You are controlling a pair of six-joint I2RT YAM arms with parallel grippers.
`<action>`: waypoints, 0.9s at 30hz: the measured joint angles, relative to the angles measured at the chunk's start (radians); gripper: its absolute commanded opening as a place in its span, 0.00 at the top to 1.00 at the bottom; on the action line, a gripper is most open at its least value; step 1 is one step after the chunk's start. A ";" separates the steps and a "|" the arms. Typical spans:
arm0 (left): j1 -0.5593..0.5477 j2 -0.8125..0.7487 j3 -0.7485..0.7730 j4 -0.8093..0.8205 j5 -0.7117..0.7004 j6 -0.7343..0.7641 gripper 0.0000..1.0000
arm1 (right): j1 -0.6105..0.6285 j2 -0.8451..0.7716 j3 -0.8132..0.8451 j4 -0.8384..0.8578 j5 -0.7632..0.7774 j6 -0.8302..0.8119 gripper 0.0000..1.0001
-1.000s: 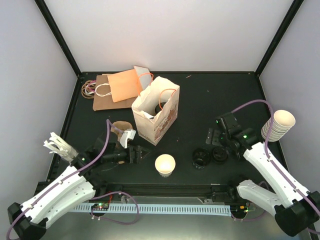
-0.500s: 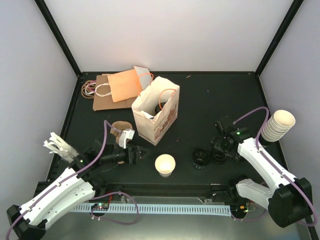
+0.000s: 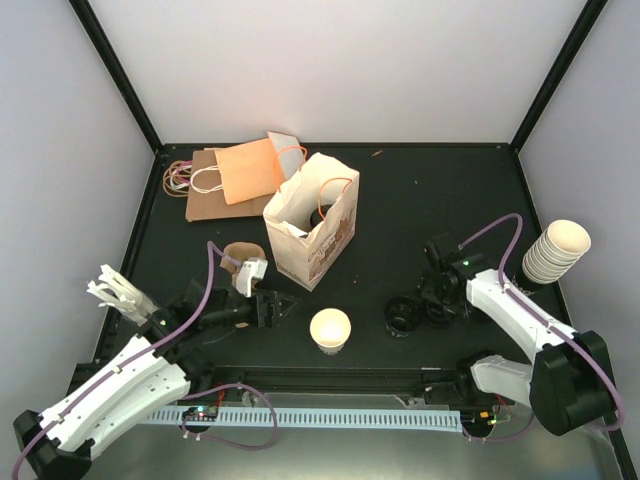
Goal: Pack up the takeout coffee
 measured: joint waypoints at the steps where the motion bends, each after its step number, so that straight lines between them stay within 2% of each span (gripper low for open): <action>1: 0.000 -0.002 0.000 -0.002 -0.001 0.000 0.01 | 0.000 0.001 -0.004 0.005 0.000 0.000 0.10; 27: 0.000 -0.009 0.000 -0.005 -0.010 0.001 0.01 | -0.015 0.011 -0.074 0.070 -0.035 0.002 0.18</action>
